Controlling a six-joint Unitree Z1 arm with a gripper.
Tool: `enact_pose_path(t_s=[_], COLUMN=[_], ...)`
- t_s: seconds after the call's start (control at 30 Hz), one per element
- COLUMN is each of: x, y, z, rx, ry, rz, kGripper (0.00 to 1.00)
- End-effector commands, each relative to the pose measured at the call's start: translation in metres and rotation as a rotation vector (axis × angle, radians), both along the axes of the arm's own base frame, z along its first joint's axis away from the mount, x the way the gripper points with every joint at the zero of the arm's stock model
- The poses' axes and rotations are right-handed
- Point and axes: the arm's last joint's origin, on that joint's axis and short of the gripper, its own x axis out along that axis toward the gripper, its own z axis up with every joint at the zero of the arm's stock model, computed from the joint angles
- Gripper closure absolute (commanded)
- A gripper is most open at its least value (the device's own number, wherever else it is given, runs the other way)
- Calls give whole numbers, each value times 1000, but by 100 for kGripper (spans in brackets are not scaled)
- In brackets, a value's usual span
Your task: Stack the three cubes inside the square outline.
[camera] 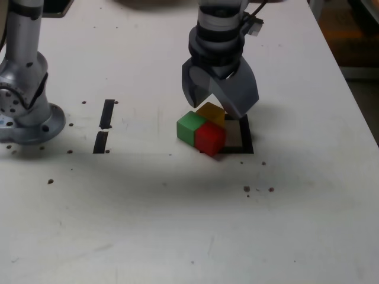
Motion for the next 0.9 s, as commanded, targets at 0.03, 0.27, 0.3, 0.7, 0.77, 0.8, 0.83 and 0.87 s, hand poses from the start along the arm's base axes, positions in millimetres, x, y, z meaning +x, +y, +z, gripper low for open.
enact_pose_path(t_s=[0.03, 0.27, 0.3, 0.7, 0.77, 0.8, 0.83, 0.87], x=[3, 6, 6, 0, -1, -2, -3, -4], y=[1, 0, 0, 5, 5, 5, 5, 5], z=[-2, -7, -8, -12, -11, -11, -11, -11], rx=[-8, -30, -31, -65, -75, -78, -81, -82], ry=[-9, -38, -41, -49, -52, -53, -55, -55], rz=[5, 6, 6, 39, 42, 42, 42, 42], kGripper=[9, 16, 17, 57, 70, 75, 79, 81])
